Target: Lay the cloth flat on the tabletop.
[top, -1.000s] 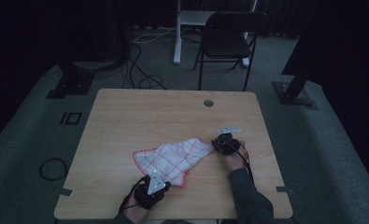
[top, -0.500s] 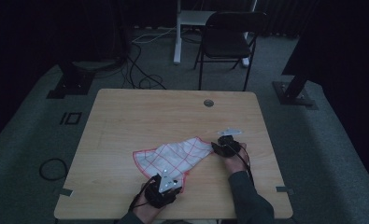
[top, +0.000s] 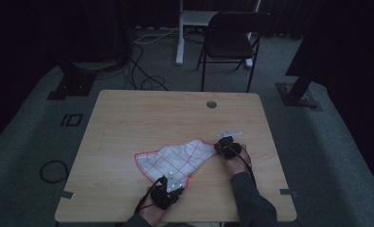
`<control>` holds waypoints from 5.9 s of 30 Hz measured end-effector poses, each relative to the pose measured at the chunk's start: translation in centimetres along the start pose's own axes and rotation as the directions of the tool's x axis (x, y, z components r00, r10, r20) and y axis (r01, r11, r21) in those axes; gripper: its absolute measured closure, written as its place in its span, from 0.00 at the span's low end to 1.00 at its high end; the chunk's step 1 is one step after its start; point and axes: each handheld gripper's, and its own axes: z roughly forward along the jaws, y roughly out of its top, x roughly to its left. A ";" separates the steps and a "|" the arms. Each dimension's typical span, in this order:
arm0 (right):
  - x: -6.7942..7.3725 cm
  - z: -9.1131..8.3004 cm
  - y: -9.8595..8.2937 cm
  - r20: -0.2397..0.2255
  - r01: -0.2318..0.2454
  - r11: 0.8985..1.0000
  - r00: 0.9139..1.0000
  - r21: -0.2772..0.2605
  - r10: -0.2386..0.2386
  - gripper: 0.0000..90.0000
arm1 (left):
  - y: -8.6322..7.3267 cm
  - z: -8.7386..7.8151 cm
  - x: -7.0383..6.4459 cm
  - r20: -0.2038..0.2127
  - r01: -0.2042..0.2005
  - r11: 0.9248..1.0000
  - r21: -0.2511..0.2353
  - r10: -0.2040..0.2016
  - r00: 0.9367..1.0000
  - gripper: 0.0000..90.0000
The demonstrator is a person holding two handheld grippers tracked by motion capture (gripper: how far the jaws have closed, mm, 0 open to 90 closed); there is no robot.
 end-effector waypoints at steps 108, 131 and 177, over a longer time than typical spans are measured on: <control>2.1 -3.3 3.4 -0.087 -0.001 0.988 0.996 -0.156 -0.012 0.96 | 0.6 -5.5 11.0 -0.208 0.252 0.947 -0.198 -0.292 0.934 0.97; 3.6 -4.6 -5.1 -0.128 0.043 0.998 0.991 -0.048 -0.048 0.95 | -3.6 -3.7 5.7 -0.113 0.266 0.961 -0.079 -0.273 0.955 0.96; 5.7 -1.4 1.8 -0.235 0.019 1.000 0.972 -0.018 -0.023 1.00 | 2.4 0.2 8.9 -0.043 0.242 0.969 -0.048 -0.244 0.969 0.98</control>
